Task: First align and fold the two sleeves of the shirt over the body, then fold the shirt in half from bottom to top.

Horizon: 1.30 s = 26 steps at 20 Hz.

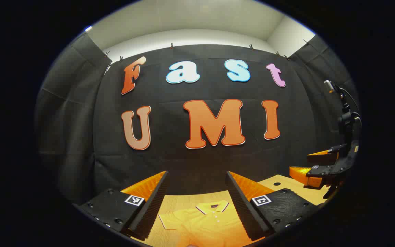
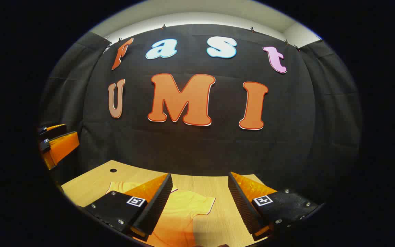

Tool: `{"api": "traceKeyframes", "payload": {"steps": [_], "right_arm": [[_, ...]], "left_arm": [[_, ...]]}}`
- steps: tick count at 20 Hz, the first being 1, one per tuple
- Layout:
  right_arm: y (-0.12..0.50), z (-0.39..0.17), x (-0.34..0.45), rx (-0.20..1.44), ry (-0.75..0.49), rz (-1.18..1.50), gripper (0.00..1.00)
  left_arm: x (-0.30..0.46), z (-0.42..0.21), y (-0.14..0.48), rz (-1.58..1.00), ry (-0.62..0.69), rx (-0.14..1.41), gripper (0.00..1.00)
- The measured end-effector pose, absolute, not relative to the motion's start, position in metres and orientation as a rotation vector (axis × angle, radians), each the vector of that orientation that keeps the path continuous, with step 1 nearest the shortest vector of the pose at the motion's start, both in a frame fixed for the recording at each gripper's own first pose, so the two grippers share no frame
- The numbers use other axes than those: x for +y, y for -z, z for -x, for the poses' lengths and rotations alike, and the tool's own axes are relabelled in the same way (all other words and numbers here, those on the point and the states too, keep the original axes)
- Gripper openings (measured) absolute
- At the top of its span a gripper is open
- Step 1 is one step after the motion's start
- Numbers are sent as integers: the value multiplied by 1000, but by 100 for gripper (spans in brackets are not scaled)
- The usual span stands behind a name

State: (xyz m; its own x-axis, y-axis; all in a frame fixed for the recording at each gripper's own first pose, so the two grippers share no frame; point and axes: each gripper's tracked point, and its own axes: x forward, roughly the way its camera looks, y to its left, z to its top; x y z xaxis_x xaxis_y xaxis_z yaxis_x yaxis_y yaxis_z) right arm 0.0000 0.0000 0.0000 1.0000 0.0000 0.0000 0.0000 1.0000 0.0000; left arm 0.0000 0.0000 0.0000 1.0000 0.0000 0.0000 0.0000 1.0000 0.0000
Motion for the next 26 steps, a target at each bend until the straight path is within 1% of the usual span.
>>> {"api": "traceKeyframes", "payload": {"steps": [3,4,8,10,13,16,18,22,24,26], "right_arm": [[-1,-1,4,-3,-11,-16,98],[-2,0,7,-8,-19,-15,98],[-3,2,21,-22,-57,-2,98],[-1,4,23,-14,-71,2,98],[0,4,23,-12,-75,3,98],[-4,7,22,-27,-74,0,98],[-3,8,20,-29,-74,4,98],[22,-4,8,54,-43,-11,98],[38,-16,1,105,-29,-18,98],[54,-30,-7,157,-12,-8,98]], "left_arm": [[2,3,-3,-5,-14,-8,98],[1,4,-1,-5,-16,-5,99],[-2,4,1,1,-20,4,98],[-3,2,2,-7,-24,4,99],[-2,1,-1,-9,-35,-5,98],[-4,-2,8,-1,-32,13,99],[-6,-3,12,9,-27,25,98],[-6,0,6,-6,-23,10,98],[-5,5,0,-19,-26,-5,99],[-2,10,-2,-33,-37,-15,98]]}}
